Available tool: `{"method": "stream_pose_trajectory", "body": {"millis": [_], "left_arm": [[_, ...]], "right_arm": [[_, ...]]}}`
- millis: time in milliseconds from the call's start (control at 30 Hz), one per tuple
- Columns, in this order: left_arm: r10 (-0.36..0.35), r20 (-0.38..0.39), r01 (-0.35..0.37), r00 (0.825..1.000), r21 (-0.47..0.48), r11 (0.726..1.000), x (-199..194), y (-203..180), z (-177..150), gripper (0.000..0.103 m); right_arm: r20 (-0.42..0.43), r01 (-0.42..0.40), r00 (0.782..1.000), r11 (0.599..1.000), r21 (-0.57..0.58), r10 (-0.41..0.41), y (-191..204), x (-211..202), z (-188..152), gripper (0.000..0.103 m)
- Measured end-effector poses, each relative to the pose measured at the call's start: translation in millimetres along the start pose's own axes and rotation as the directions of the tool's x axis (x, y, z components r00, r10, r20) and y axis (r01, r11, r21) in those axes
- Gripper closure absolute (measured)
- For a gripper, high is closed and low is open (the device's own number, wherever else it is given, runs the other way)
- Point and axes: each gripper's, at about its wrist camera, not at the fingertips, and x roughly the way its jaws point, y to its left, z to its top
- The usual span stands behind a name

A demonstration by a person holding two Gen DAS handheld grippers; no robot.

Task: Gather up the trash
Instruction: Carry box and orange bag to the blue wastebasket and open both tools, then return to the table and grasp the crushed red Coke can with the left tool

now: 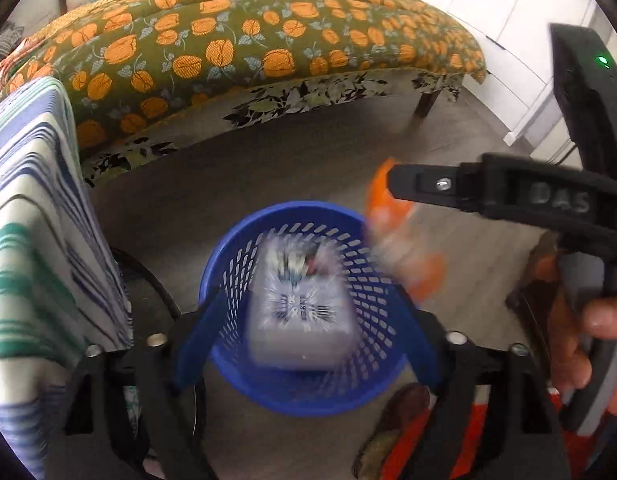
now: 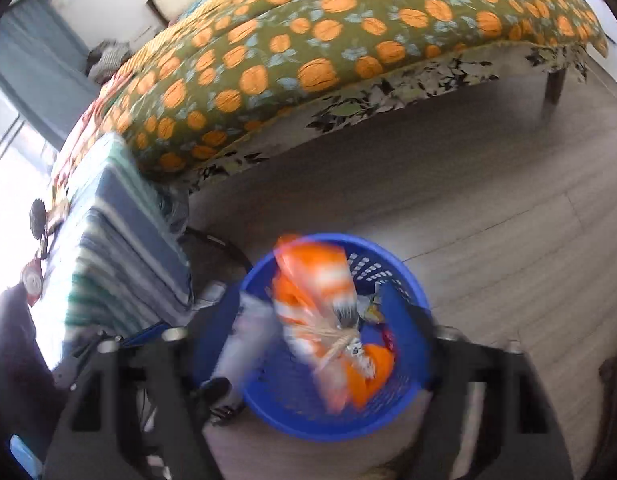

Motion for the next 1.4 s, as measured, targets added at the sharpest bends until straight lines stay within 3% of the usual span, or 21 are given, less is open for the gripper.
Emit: {"method": "stream_pose_trajectory", "body": {"millis": [100, 233, 367, 533, 667, 800, 967, 1167, 1333, 1400], "left_arm": [[-0.026, 0.015, 0.026, 1.000, -0.003, 1.000, -13, 0, -2, 0.014], [-0.057, 0.091, 0.055, 0.994, 0.031, 0.998, -60, -1, -15, 0.008], [-0.035, 0.161, 0.028, 0.986, 0.041, 0.999, -117, 19, -44, 0.005], [0.120, 0.194, -0.118, 0.973, -0.026, 0.993, -168, 78, -90, 0.005], [0.266, 0.174, -0.244, 0.948, -0.139, 0.960, -198, 142, -132, 0.005], [0.401, 0.143, -0.365, 0.905, -0.223, 0.904, -220, 201, -163, 0.005], [0.480, 0.102, -0.437, 0.871, -0.287, 0.852, -242, 265, -183, 0.005], [0.476, 0.047, -0.436, 0.878, -0.333, 0.836, -247, 313, -189, 0.005], [0.444, 0.049, -0.395, 0.895, -0.375, 0.839, -245, 322, -190, 0.005], [0.425, 0.049, -0.373, 0.904, -0.394, 0.840, -246, 324, -194, 0.005]], "right_arm": [[0.004, -0.016, 1.000, 0.999, 0.036, 0.016, -8, -5, 0, 0.029], [0.054, 0.053, 0.997, 0.998, 0.035, -0.055, -6, -19, -2, 0.016], [0.114, 0.116, 0.987, 0.993, 0.002, -0.116, 16, -29, -12, 0.016], [0.240, 0.173, 0.963, 0.966, -0.193, -0.125, 84, -43, -35, 0.016], [0.276, 0.149, 0.960, 0.929, -0.340, -0.053, 148, -46, -75, 0.016], [0.255, 0.102, 0.967, 0.877, -0.469, 0.024, 217, -43, -116, 0.016], [0.162, 0.048, 0.985, 0.809, -0.586, 0.059, 305, -21, -147, 0.016], [0.123, 0.072, 0.992, 0.784, -0.617, 0.005, 372, 11, -138, 0.016], [0.130, 0.152, 0.987, 0.779, -0.609, -0.092, 392, 53, -115, 0.016], [0.121, 0.148, 0.988, 0.791, -0.594, -0.093, 391, 61, -110, 0.012]]}}
